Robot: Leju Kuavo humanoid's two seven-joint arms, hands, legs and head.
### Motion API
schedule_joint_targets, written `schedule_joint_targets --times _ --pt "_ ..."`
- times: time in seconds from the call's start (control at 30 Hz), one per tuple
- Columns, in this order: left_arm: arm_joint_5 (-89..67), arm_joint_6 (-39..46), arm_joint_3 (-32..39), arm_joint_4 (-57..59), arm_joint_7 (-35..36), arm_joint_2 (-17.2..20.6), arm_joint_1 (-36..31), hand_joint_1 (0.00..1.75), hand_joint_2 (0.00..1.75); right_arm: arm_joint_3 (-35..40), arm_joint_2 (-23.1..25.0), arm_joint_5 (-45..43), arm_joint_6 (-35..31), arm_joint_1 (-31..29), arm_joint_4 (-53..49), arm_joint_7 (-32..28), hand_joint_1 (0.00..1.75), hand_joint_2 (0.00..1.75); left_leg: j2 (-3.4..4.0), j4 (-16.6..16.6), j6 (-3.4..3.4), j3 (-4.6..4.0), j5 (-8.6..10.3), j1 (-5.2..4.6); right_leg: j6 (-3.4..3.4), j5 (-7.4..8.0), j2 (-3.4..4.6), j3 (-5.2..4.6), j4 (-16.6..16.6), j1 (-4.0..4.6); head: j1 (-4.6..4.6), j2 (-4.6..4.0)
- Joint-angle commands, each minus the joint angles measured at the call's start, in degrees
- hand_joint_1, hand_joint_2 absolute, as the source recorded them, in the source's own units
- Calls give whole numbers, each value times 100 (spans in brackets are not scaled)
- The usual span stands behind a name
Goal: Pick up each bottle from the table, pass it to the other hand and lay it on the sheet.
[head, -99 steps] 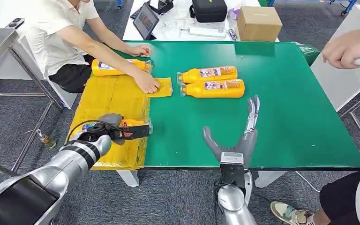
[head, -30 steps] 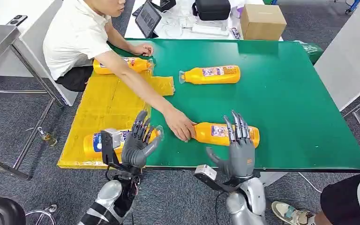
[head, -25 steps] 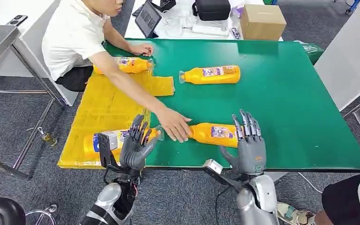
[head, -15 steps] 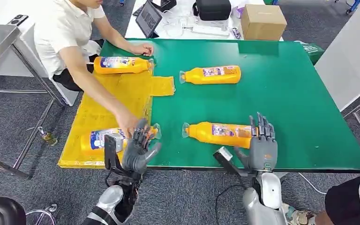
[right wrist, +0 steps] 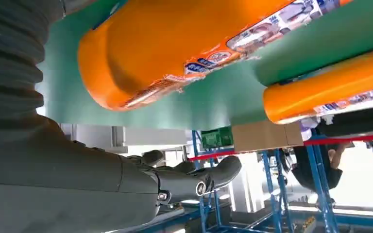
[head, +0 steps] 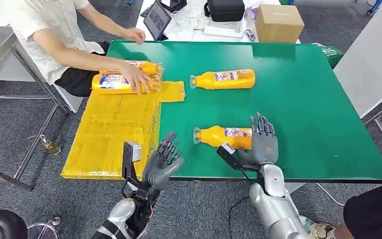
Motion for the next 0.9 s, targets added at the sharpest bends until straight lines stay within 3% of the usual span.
schedule_joint_targets --times 0.03,0.53,0.73,0.77,0.8,0.83,0.87,0.9 --pt "254 -59 -379 307 340 149 -213 0 175 694 -191 -136 568 -1001 1765 329 0 175 17 -2 8 21 -5 -1 -14 0 9 16 -3 3 -2 0" --pt "405 -240 -452 -436 671 500 254 0 175 1846 -955 -272 1874 -400 95 1188 0 175 -3 -5 10 24 -5 0 -14 -7 -13 25 -7 4 -2 0" --pt "437 -228 -422 -412 715 466 215 0 175 1975 -1131 -455 2087 -521 351 1447 0 175 -5 -5 11 24 -4 0 -16 -7 -15 26 -8 5 0 0" --pt "460 -256 -455 -410 748 474 188 0 175 1902 -1167 -616 2244 -613 547 1486 51 175 0 -4 9 19 -4 0 -12 -4 -8 20 -7 4 -2 0" --pt "463 -265 -490 -396 758 468 155 0 175 1899 -1258 -565 2191 -718 743 1595 127 175 0 -3 7 14 -3 -1 -9 -3 -6 14 -4 2 0 0" --pt "481 -273 -540 -377 781 470 123 0 175 1827 -1340 -599 2037 -854 1045 1587 96 175 -1 -4 9 20 -4 -2 -12 -5 -9 21 -5 2 -4 0" --pt "491 -273 -572 -368 787 470 111 0 175 1683 -1354 -702 1973 -921 1258 1585 37 175 -4 -4 13 26 -5 -2 -15 -6 -16 28 -7 4 0 0" --pt "515 -272 -606 -344 795 473 89 0 175 1573 -1406 -814 1962 -994 1447 1457 134 175 -11 -1 11 19 -2 -3 -10 -6 -19 22 -4 1 -2 0"
